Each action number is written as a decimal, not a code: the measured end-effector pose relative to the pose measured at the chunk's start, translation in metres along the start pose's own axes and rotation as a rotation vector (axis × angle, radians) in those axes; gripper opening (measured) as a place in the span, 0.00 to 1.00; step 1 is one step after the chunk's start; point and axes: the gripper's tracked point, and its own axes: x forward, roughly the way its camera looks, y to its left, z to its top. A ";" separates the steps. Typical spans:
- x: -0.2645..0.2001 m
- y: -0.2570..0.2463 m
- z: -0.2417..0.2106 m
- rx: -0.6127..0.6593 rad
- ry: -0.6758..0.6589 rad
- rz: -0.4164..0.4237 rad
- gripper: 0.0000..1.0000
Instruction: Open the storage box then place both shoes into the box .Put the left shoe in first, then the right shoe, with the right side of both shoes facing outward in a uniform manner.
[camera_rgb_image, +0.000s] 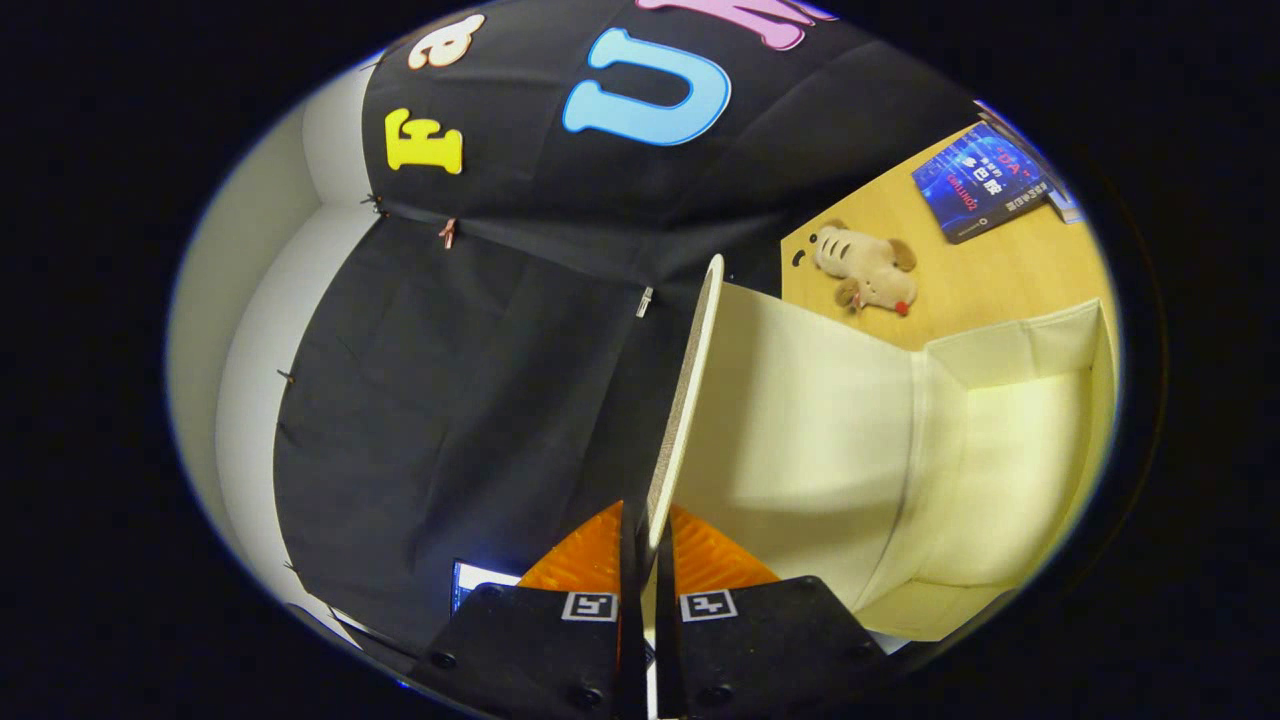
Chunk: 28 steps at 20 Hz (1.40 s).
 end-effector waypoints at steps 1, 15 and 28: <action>0.014 0.000 -0.003 -0.009 0.007 -0.004 0.09; 0.137 -0.076 -0.082 -0.148 0.220 -0.187 0.11; -0.011 -0.082 -0.016 -0.440 0.031 -0.346 0.99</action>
